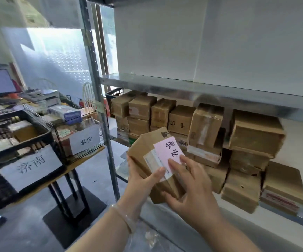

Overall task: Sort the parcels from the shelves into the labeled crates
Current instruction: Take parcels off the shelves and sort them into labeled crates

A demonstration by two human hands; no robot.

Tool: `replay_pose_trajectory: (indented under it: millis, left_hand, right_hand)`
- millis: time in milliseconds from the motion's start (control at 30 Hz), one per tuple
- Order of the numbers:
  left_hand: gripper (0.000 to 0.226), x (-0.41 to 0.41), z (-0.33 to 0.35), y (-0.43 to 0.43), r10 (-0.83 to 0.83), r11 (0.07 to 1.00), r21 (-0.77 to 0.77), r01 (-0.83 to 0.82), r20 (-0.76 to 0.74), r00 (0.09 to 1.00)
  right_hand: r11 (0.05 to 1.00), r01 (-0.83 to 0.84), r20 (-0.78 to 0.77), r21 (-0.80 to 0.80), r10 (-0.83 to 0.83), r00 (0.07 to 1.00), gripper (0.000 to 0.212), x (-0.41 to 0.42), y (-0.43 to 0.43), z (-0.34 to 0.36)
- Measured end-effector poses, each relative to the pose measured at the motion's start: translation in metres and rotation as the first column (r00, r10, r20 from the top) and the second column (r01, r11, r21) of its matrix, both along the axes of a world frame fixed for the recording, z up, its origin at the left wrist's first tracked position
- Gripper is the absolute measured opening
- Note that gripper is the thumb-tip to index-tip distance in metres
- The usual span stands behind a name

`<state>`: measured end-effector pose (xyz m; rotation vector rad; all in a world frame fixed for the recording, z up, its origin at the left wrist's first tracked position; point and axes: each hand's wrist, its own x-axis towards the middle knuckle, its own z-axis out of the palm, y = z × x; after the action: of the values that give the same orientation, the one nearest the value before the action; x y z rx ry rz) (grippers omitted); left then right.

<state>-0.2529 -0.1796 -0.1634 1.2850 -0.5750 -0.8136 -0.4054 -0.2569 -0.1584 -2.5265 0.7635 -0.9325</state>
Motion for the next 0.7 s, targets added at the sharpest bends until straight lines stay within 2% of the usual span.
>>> replay_pose_trajectory:
  millis: [100, 233, 367, 433, 533, 600, 633, 700]
  left_hand:
    - [0.114, 0.066, 0.002, 0.027, 0.072, 0.997, -0.027, -0.073, -0.054, 0.996]
    - [0.115, 0.154, 0.006, 0.066, 0.133, 0.988, -0.066, -0.141, -0.12, 0.984]
    - [0.107, 0.226, 0.007, 0.101, 0.187, 0.979, -0.067, -0.192, -0.071, 0.98]
    - [0.1, 0.257, 0.008, 0.117, 0.214, 0.976, -0.036, -0.215, -0.028, 0.976]
    - [0.071, 0.292, 0.011, 0.134, 0.259, 0.966, -0.005, -0.26, 0.092, 0.961]
    - [0.061, 0.312, 0.017, 0.144, 0.264, 0.961, 0.033, -0.274, 0.178, 0.948]
    - [0.065, 0.322, 0.02, 0.148, 0.268, 0.955, 0.064, -0.29, 0.229, 0.936]
    - [0.091, 0.345, 0.023, 0.153, 0.272, 0.925, 0.155, -0.347, 0.366, 0.89]
  right_hand:
    - [0.994, -0.096, -0.009, 0.051, 0.096, 0.995, 0.077, 0.068, 0.017, 0.0]
    - [0.975, -0.187, -0.018, 0.118, 0.191, 0.982, 0.084, 0.161, 0.039, 0.006]
    - [0.945, -0.29, -0.006, 0.149, 0.294, 0.956, 0.09, 0.239, 0.059, 0.007]
    - [0.928, -0.331, 0.023, 0.174, 0.332, 0.943, 0.088, 0.273, 0.069, 0.004]
    - [0.916, -0.363, 0.056, 0.173, 0.359, 0.932, 0.081, 0.317, 0.076, 0.0]
    - [0.913, -0.369, 0.078, 0.172, 0.361, 0.929, 0.079, 0.344, 0.073, 0.002]
    - [0.914, -0.366, 0.096, 0.173, 0.354, 0.93, 0.079, 0.357, 0.07, 0.004]
    - [0.915, -0.358, 0.139, 0.183, 0.337, 0.931, 0.08, 0.386, 0.058, 0.008]
